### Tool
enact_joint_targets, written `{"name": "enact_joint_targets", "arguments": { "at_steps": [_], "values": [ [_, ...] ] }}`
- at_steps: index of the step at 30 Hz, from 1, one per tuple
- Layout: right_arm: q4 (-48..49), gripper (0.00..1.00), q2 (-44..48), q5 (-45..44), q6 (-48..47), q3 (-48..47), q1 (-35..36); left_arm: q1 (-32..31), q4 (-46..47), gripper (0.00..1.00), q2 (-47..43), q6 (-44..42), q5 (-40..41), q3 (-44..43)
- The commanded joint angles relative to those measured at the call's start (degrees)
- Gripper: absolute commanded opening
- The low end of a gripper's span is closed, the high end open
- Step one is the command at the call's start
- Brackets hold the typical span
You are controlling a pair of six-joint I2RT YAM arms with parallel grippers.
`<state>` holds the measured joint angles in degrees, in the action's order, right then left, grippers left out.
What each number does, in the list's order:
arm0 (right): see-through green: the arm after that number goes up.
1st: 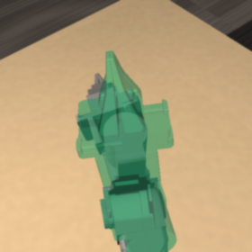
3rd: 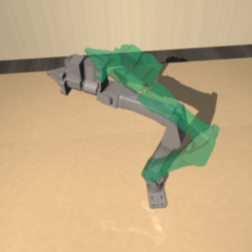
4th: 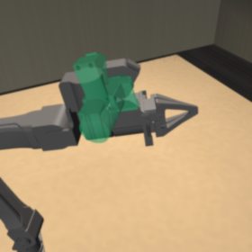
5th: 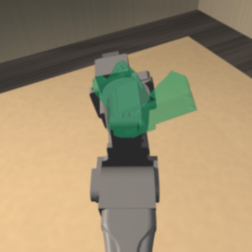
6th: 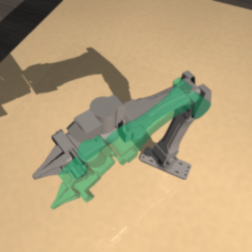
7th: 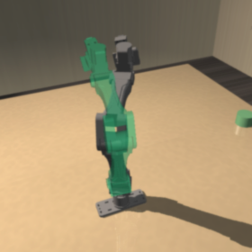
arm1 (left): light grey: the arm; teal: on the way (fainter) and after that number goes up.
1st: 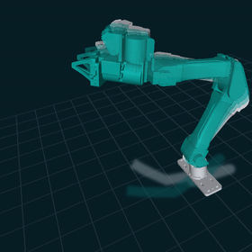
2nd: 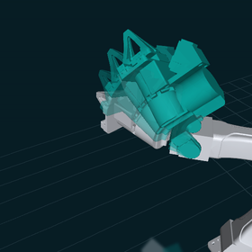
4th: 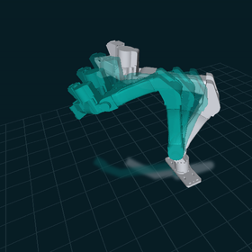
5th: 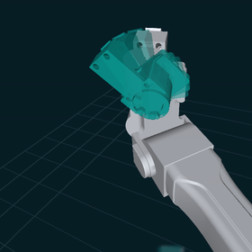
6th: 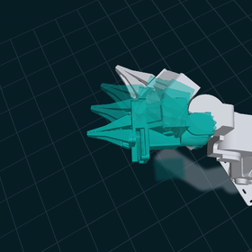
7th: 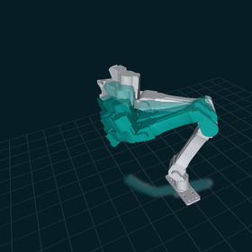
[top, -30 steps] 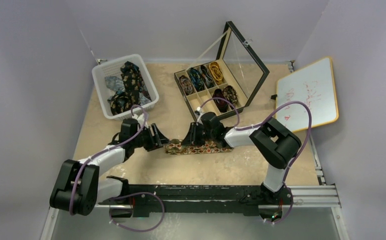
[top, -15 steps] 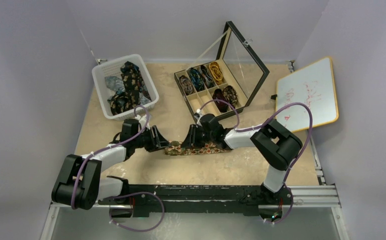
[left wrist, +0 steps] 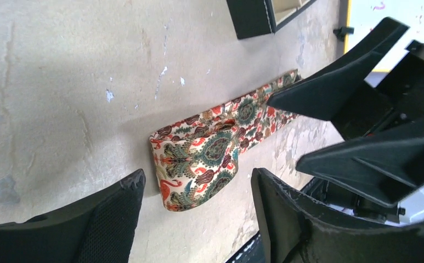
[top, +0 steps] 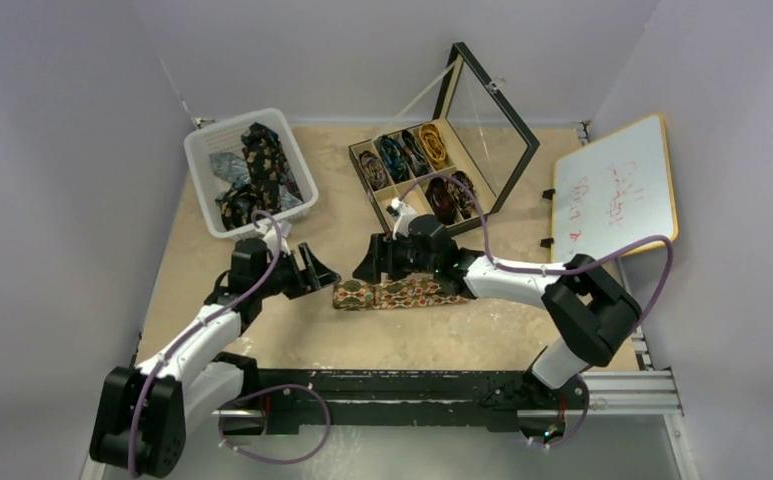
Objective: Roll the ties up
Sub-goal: Roll the tie at the center of the board.
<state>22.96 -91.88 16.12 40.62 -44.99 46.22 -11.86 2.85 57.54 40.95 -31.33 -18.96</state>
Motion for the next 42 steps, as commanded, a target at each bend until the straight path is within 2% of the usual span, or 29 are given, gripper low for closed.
{"name": "enact_joint_targets", "arguments": {
  "at_steps": [1, 4, 6, 8, 10, 13, 15, 19, 24, 30, 42],
  "values": [
    [4.81, 0.78, 3.36, -0.73, -17.4, -3.53, 0.09, 0.43, -5.82, 0.69, -5.82, 2.68, 5.61, -0.64],
    [11.02, 0.79, 3.99, 2.47, -29.69, -0.73, 0.09, 0.43, -10.97, 0.7, -10.35, 4.57, 9.49, 0.08],
    [10.77, 0.92, 3.51, 6.31, -38.66, -0.11, 0.09, 0.43, -14.2, 0.7, -13.36, 6.08, 12.46, 0.55],
    [9.09, 0.96, 1.81, 9.42, -46.89, -0.57, 0.37, 0.43, -17.5, 0.71, -16.53, 7.02, 15.93, 0.91],
    [2.33, 0.96, -0.71, 11.75, -54.09, -4.01, 1.38, 0.43, -20.79, 0.72, -18.9, 7.63, 18.74, 1.04],
    [-10.5, 0.97, -4.44, 8.57, -66.7, -9.18, 2.96, 0.43, -24.29, 0.75, -21.2, 6.98, 21.37, 0.11],
    [-14.41, 0.96, -6.36, 7.13, -70.49, -11.44, 2.97, 0.43, -25.23, 0.75, -21.01, 6.37, 22.22, -1.05],
    [-16.08, 0.99, -7.11, 12.15, -70.7, -14.71, 3.15, 0.43, -25.7, 0.75, -18.79, 6.15, 23.58, -2.19],
    [-14.75, 0.99, -5.78, 14.92, -71.32, -13.61, 4.48, 0.43, -25.4, 0.75, -18.74, 5.9, 23.12, -1.99],
    [-17.37, 0.99, -9.82, 15.21, -71.6, -15.86, 5.29, 0.43, -24.92, 0.75, -19.04, 5.31, 23.07, -2.19],
    [-15.86, 0.99, -16.12, 14.19, -71.76, -19.06, 6.08, 0.43, -25.15, 0.75, -18.36, 5.67, 23.06, -2.41]
  ]
}}
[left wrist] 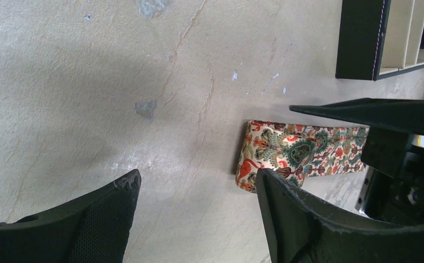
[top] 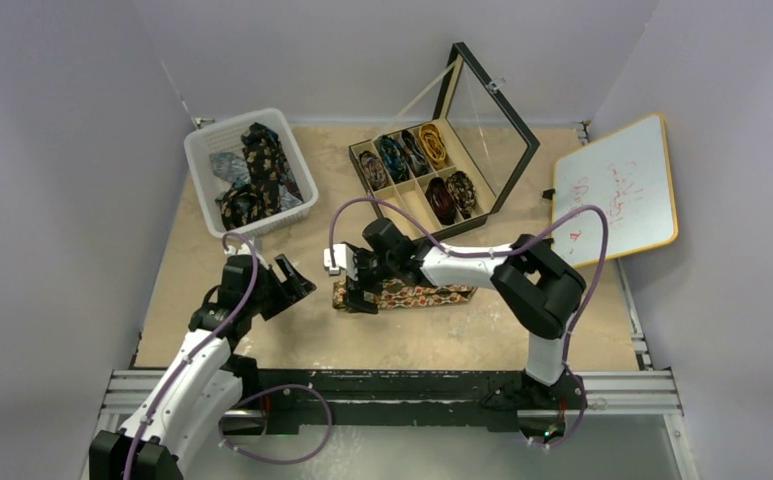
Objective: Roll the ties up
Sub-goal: Roll the tie at the center of the board.
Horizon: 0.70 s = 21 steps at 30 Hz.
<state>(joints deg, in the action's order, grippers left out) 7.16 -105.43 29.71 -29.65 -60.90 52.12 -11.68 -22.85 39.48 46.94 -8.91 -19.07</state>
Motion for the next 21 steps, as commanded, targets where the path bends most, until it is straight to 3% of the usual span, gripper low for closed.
{"name": "enact_joint_targets", "arguments": {
  "at_steps": [1, 6, 8, 10, 14, 18, 21],
  "values": [
    [-0.11, 0.99, -3.23, 0.67, -2.1, -3.43, 0.18, 0.26, 0.35, 0.75, -0.17, -0.09, 0.72, -2.4],
    [0.79, 0.95, -3.87, 2.34, -3.77, -2.79, 0.12, 0.26, -0.72, 0.75, 0.7, 0.68, 0.44, -3.27],
    [1.49, 0.89, -3.81, 3.39, -3.31, -2.12, 0.21, 0.21, -0.57, 0.75, 1.09, 0.86, -0.25, -3.06],
    [2.02, 0.76, -4.51, 3.37, -1.92, -2.03, 0.23, 0.26, -0.32, 0.75, 1.41, 1.39, -0.44, -2.76],
    [2.34, 0.64, -4.88, 2.89, -1.2, -0.66, 0.3, 0.26, 0.1, 0.74, 1.69, 2.54, -1.77, -2.2],
    [2.51, 0.55, -4.06, 3.99, -0.84, 0.52, 0.46, 0.26, 0.57, 0.74, 0.85, 3.81, -2.38, -0.9],
    [3.69, 0.55, -3.21, 6.35, 0.74, 0.88, 0.52, 0.26, 1.0, 0.74, 0.42, 4.5, -2.64, 0.18]
  ]
}}
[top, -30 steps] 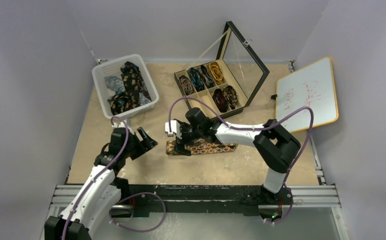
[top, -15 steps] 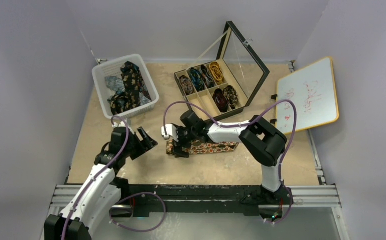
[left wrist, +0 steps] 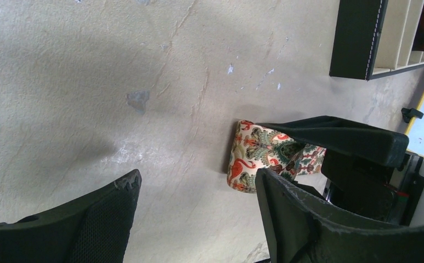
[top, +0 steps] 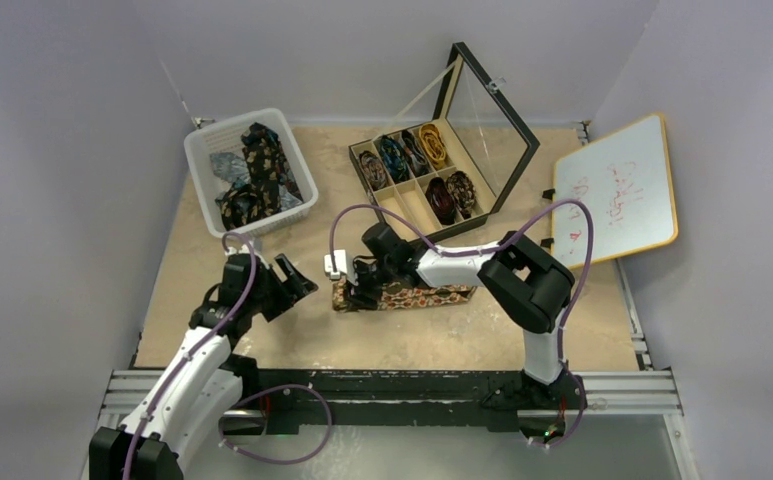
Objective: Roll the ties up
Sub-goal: Roll the tie at the center of the board.
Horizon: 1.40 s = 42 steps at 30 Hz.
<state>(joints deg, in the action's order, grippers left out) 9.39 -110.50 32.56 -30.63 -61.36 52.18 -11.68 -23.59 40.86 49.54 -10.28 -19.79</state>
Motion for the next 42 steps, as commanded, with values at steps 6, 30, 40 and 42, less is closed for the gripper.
{"name": "enact_joint_targets", "arguments": {
  "at_steps": [6, 30, 40, 42],
  "values": [
    [1.6, 0.5, 0.85, 4.27, 4.15, 0.87, 1.02, 0.26, 1.27, 0.74, -0.78, 2.05, -1.48, 1.56],
    [13.4, 0.99, 19.1, -7.54, 17.88, 8.11, 5.02, 0.26, 0.61, 0.74, -5.12, 1.81, -4.79, 1.09],
    [35.29, 0.99, 46.28, -36.48, 75.24, 36.88, 1.87, 0.17, 7.76, 0.75, -6.85, 3.01, -11.64, 5.82],
    [32.27, 0.99, 47.33, -36.74, 78.64, 38.31, 0.62, 0.17, 9.28, 0.75, -6.63, 3.04, -12.96, 6.84]
  ]
}}
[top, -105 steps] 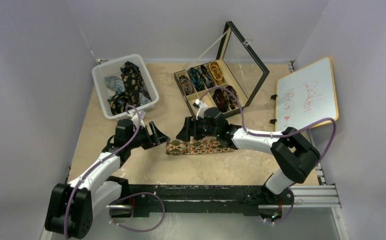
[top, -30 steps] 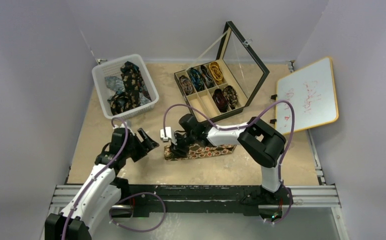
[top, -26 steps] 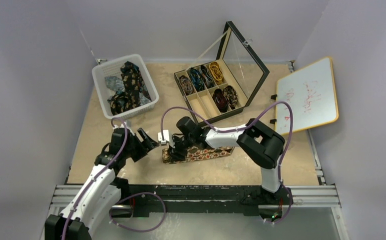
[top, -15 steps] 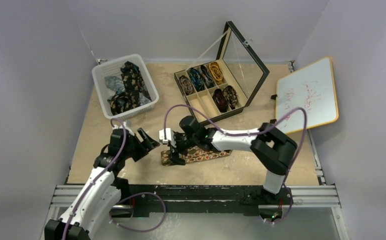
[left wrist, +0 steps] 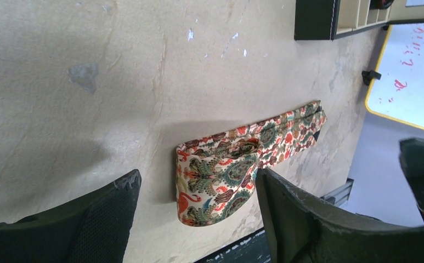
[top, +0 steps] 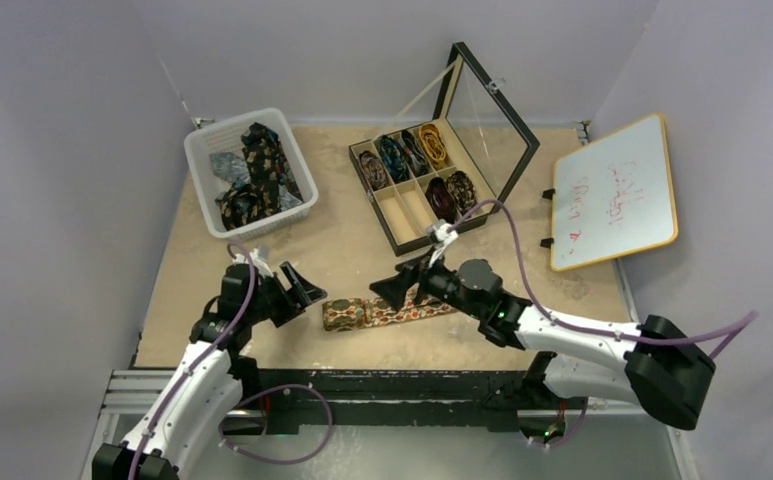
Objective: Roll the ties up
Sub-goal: Roll the tie at the center of the board.
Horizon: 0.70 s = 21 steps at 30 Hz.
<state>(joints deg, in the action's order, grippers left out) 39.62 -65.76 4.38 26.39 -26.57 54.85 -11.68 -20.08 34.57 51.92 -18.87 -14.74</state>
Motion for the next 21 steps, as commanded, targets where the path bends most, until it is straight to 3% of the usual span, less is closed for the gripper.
{"name": "enact_joint_targets", "arguments": {
  "at_steps": [1, 4, 7, 11, 21],
  "values": [
    [2.51, 0.99, 2.03, -6.78, 21.75, 3.91, -2.61, 0.19, 6.17, 0.75, -0.05, 0.68, -4.34, 2.04],
    [1.42, 0.96, -3.98, -0.41, 24.75, 2.14, -4.95, 0.17, 6.85, 0.75, 1.43, 0.38, -4.57, 1.98],
    [3.7, 0.77, -13.5, 10.45, 24.58, -1.08, -6.46, 0.17, 6.98, 0.75, 2.75, -0.55, -5.66, 1.84],
    [4.39, 0.58, -22.42, 14.89, 25.06, -5.18, -6.46, 0.17, 6.88, 0.74, 3.55, -0.98, -6.33, 2.3],
    [1.1, 0.51, -29.62, 16.22, 24.77, -10.63, -6.58, 0.12, 8.63, 0.74, 6.11, -3.27, -8.57, 2.53]
  ]
}}
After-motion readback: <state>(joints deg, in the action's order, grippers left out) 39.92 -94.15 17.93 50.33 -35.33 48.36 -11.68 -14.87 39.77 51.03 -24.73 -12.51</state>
